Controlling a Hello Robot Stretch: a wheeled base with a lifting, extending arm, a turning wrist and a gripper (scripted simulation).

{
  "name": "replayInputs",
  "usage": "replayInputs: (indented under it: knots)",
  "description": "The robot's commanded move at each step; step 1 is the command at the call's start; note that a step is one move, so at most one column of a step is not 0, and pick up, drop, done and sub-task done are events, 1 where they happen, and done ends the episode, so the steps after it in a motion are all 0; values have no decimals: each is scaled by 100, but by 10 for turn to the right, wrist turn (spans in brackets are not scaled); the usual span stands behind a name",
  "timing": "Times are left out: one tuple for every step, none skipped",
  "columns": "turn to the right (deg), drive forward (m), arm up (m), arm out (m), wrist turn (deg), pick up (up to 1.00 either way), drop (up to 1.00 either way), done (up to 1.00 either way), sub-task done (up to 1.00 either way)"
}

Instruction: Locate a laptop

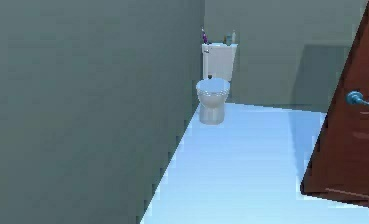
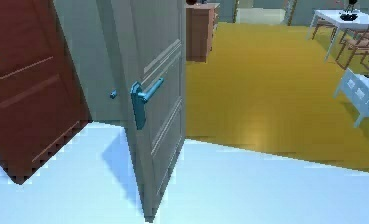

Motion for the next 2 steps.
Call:
replayInputs:
  knots:
    - [180, 0, 0, 0, 0, 0, 0, 0, 0]
    - [0, 100, 0, 0, 0, 0, 0, 0, 0]
